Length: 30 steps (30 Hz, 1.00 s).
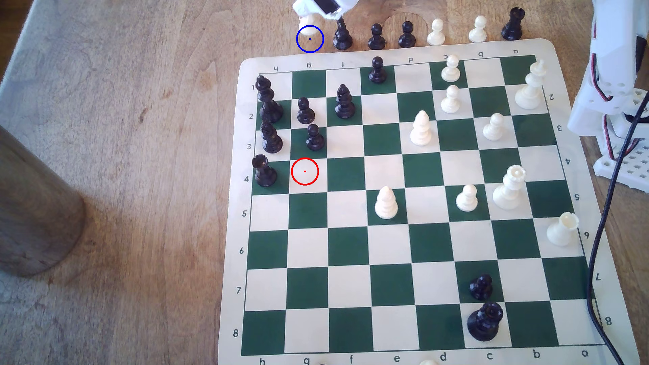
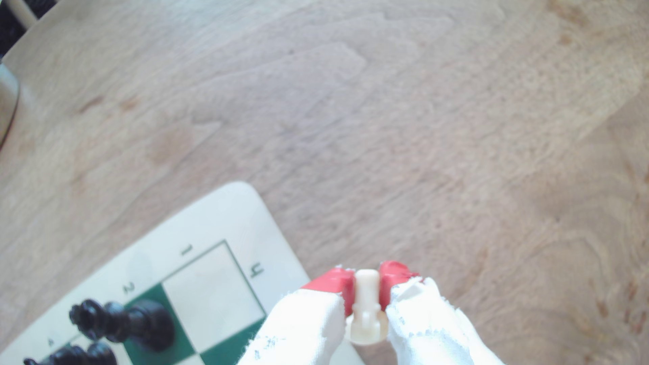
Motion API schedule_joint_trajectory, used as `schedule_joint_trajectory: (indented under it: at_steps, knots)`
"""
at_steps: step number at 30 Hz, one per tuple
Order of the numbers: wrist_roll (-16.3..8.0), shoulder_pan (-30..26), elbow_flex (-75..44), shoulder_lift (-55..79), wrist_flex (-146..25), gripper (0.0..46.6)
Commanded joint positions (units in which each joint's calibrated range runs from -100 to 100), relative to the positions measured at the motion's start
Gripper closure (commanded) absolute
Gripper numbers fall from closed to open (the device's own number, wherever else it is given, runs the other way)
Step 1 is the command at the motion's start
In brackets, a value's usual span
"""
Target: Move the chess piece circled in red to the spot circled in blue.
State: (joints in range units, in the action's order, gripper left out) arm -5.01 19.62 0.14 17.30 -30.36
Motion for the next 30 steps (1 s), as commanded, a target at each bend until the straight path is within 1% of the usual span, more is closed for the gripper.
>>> schedule_joint_trajectory:
  at_steps: [1, 5, 25, 27, 29, 30]
  knots:
    - [0.2, 0.0, -6.7, -0.3, 1.9, 43.4]
    - [0.2, 0.3, -8.4, 2.1, 2.1, 43.4]
    - [0.5, 0.7, -8.3, 7.0, 4.4, 43.3]
    - [0.5, 0.8, -8.3, 7.0, 4.4, 42.0]
    - [0.8, 0.8, -8.3, 6.8, 4.0, 35.2]
    - [1.0, 0.8, -8.3, 6.6, 3.7, 33.2]
